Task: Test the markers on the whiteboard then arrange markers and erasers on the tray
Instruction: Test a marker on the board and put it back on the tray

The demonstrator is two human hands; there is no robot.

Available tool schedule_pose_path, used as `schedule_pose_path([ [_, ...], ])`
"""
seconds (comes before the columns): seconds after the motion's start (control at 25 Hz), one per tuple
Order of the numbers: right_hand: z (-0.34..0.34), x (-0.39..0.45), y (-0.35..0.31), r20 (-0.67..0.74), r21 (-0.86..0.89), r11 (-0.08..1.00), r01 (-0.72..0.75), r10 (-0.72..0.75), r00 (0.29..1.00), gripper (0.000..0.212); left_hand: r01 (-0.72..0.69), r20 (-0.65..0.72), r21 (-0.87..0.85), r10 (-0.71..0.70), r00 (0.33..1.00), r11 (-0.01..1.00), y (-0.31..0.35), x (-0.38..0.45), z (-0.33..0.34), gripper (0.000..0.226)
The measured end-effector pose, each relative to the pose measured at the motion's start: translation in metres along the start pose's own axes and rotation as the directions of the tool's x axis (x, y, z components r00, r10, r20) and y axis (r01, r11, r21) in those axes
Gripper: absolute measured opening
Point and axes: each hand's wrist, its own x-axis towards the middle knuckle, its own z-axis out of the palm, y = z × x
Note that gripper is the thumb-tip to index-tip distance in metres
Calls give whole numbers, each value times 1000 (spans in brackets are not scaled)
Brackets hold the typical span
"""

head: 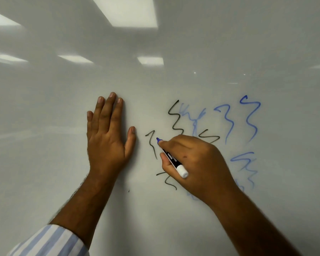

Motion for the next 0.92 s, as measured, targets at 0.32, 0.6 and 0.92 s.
schedule_pose_path([
  [0.32, -14, -6, 0, 33, -17, 993, -117, 117, 993, 19, 1, -13, -23, -1, 1000, 1000, -1, -2, 0, 67],
  [0.6, -19, -52, 7, -176, -68, 992, -105, 92, 980, 15, 11, -10, -46, -12, 1000, 999, 0, -2, -2, 66],
  [0.92, -18, -70, 3, 6, -91, 977, -190, 192, 981, 19, 5, 19, -170, -1, 1000, 985, 0, -9, -8, 68],
])
